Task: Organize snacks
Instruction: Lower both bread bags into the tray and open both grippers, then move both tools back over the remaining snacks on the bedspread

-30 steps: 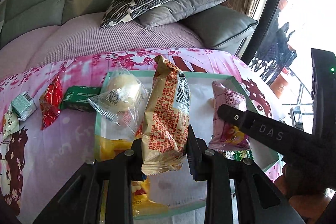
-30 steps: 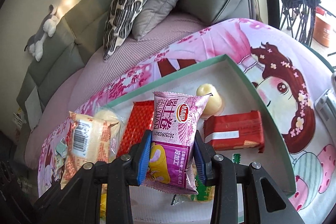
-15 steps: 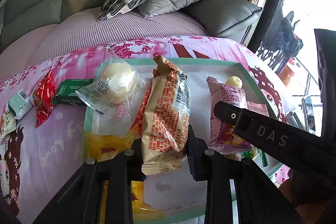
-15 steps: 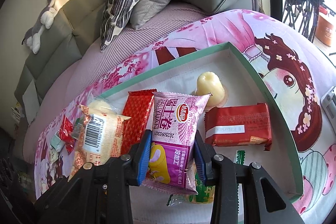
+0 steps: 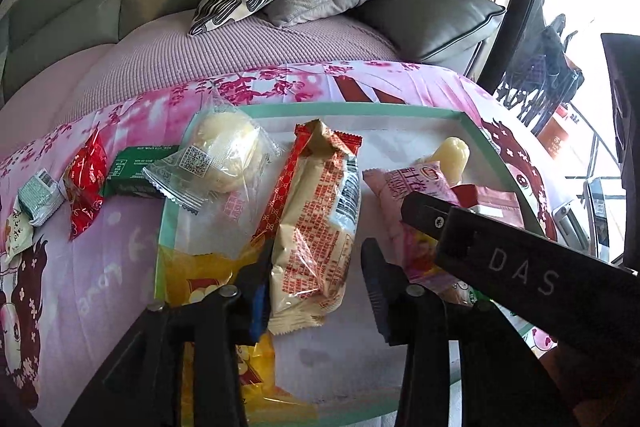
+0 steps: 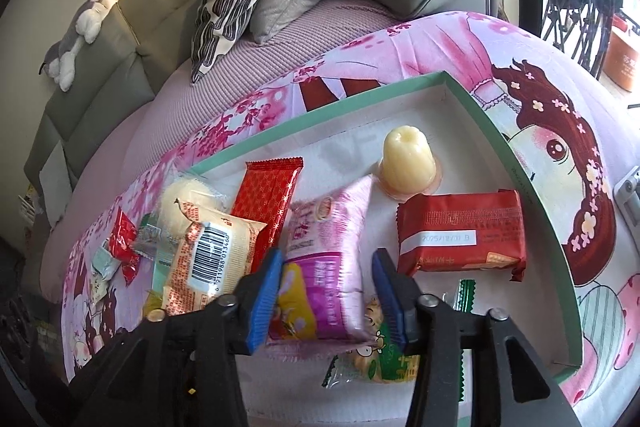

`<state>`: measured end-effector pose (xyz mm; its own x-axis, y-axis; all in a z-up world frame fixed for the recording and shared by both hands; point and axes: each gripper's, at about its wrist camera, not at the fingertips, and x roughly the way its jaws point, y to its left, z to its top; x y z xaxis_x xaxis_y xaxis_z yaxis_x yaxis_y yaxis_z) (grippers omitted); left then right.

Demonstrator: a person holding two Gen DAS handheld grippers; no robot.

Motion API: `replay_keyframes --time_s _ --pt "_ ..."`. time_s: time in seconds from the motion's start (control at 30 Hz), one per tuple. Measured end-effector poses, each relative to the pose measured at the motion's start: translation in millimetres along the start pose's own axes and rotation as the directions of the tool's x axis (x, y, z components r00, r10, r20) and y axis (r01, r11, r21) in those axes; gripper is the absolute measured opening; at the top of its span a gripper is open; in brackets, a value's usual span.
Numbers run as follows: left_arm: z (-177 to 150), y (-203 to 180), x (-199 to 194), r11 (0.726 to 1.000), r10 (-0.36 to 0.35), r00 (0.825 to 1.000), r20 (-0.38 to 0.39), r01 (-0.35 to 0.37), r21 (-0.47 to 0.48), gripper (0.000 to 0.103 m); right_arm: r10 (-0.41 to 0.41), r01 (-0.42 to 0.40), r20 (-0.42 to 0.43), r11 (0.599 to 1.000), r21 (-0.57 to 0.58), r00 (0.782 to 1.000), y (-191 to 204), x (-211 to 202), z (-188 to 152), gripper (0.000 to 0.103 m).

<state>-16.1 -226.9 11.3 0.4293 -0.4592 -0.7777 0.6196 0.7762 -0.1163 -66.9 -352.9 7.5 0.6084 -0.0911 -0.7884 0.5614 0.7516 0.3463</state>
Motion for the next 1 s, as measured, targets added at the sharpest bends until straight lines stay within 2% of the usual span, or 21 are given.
replay_keyframes --time_s 0.1,0.3,0.53,0.8,0.9,1.0 --pt "1.5 0.6 -2.8 1.000 0.002 1.000 0.005 -0.002 0.003 0.047 -0.010 0.010 0.010 1.000 0.000 1.000 -0.1 -4.0 0.7 0.056" --pt "5.3 0.9 -13.3 1.000 0.010 0.999 0.035 -0.010 0.000 0.061 -0.044 0.043 0.030 0.999 0.008 0.999 -2.7 -13.2 2.6 0.069" --pt "9.9 6.5 -22.0 0.999 0.030 0.998 0.048 -0.028 -0.029 0.062 -0.069 0.068 0.052 0.997 0.025 0.996 -7.5 -20.9 3.9 0.078" --pt "15.4 21.6 -41.2 0.996 0.046 0.994 0.104 -0.037 -0.082 0.062 -0.091 0.088 0.055 0.995 0.045 0.994 -12.0 -22.7 4.7 0.078" --pt "16.9 37.2 -44.6 0.987 0.088 0.989 0.116 -0.070 -0.148 0.062 -0.090 0.088 0.054 0.995 0.039 0.995 -11.0 -22.7 4.1 0.078" --pt "16.1 58.3 -43.7 0.967 0.163 0.982 0.098 -0.140 -0.212 0.062 -0.086 0.084 0.053 0.996 0.030 0.995 -7.4 -23.0 3.5 0.078"
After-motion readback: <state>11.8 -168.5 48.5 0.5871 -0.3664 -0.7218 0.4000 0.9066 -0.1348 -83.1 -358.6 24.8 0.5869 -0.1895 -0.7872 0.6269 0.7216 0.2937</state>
